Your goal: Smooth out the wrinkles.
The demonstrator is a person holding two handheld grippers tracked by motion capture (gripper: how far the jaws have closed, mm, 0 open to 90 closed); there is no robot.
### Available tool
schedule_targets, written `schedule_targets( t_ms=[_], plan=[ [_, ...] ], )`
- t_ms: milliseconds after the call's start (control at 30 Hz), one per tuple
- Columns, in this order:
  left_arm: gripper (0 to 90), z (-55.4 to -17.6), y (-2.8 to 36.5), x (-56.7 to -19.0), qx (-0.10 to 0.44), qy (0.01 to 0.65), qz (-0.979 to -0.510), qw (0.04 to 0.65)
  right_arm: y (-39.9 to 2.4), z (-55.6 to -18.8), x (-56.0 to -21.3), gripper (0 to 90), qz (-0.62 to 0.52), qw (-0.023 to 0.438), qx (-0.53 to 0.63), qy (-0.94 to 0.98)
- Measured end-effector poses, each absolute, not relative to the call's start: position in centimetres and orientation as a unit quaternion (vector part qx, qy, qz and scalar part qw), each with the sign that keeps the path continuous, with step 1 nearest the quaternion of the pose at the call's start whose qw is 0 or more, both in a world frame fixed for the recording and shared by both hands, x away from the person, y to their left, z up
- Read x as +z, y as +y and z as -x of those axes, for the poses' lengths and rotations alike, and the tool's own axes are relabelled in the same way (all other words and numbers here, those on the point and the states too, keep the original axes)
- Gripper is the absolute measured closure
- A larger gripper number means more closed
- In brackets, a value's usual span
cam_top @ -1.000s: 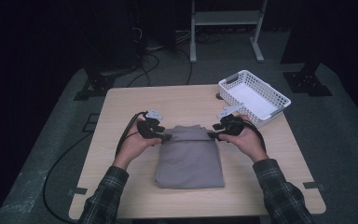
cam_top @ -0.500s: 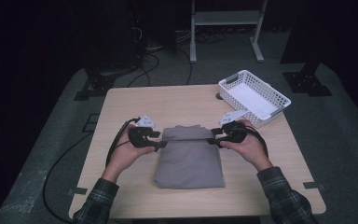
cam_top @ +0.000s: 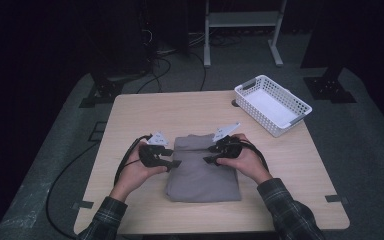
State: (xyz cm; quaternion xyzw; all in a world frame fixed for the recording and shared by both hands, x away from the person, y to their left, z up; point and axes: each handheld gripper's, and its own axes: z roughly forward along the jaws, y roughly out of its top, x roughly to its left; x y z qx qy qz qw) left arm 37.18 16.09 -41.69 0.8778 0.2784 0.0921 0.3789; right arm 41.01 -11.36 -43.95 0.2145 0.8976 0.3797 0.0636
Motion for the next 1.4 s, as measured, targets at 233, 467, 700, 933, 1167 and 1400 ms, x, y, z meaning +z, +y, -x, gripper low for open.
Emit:
schedule_targets(
  t_ms=[233, 467, 700, 933, 1167, 1400],
  plan=[
    [41.5, -37.1, 15.5, -42.0, 0.088, 0.271, -0.882, 0.375, -10.2, -43.8, -44.9, 48.6, -0.243, 0.076, 0.363, 0.896],
    [40.9, -37.0, 15.1, -42.0, 0.087, 0.265, -0.884, 0.375, -10.5, -46.2, -44.8, 47.2, -0.276, 0.107, 0.352, 0.888],
    [37.7, -37.0, 14.1, -41.9, 0.092, 0.248, -0.884, 0.386, -12.8, -47.8, -44.7, 46.6, -0.317, 0.124, 0.357, 0.87],
    [41.8, -37.3, 12.8, -41.9, 0.093, 0.238, -0.889, 0.38, -16.1, -46.2, -43.5, 46.1, -0.323, 0.138, 0.366, 0.862],
    [40.4, -37.7, 10.6, -42.1, 0.098, 0.231, -0.892, 0.375, -19.5, -44.0, -43.3, 45.6, -0.331, 0.147, 0.373, 0.854],
    [37.9, -38.3, 8.0, -43.4, 0.092, 0.225, -0.898, 0.367, -22.3, -41.6, -44.0, 44.6, -0.336, 0.151, 0.378, 0.85]
  ],
)
